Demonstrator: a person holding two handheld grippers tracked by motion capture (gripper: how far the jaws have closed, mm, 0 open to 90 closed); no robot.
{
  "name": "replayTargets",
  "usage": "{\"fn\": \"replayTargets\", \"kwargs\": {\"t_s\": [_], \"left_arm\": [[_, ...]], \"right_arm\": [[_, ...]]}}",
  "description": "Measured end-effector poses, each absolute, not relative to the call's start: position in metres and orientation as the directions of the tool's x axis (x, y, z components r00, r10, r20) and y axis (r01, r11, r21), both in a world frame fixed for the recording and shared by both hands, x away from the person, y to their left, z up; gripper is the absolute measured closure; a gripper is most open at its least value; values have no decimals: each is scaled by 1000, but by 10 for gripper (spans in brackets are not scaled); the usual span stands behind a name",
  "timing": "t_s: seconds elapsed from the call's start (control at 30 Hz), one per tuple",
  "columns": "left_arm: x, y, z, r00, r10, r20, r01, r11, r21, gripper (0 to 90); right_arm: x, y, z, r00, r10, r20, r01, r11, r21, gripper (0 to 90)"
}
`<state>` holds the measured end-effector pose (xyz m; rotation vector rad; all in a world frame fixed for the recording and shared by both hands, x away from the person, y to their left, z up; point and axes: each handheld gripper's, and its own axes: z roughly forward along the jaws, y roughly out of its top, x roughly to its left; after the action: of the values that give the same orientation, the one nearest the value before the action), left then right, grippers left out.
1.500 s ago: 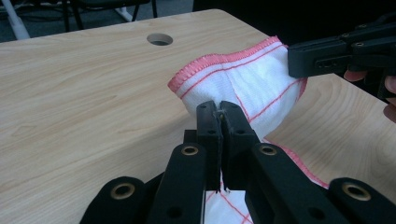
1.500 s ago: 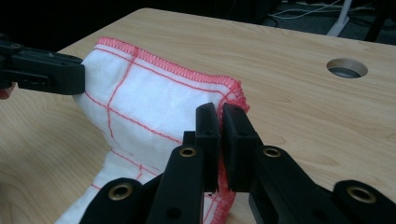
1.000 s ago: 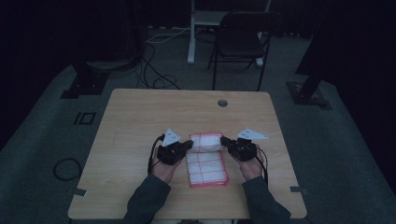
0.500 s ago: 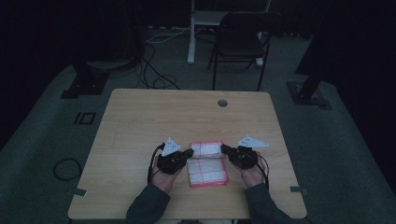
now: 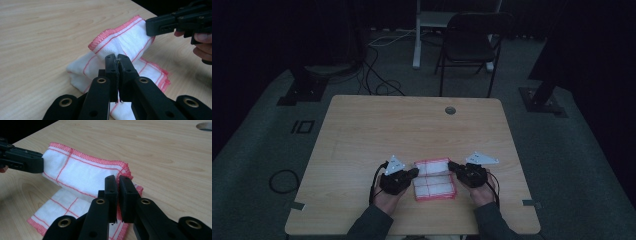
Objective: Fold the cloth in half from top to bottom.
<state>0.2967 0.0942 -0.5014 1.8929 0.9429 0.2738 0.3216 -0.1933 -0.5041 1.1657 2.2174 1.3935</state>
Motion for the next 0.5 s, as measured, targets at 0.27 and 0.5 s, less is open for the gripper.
{"fn": "replayTargets", "kwargs": {"t_s": [0.27,0.5], "left_arm": [[289,93,-514,673,708,-215,518,-243,820,881],[287,93,-522,669,712,-214,530,-256,808,880]], "right_arm": [[315,-194,-511,-642,746,177,495,227,839,864],[309,-193,-521,-639,746,188,518,238,822,864]]}}
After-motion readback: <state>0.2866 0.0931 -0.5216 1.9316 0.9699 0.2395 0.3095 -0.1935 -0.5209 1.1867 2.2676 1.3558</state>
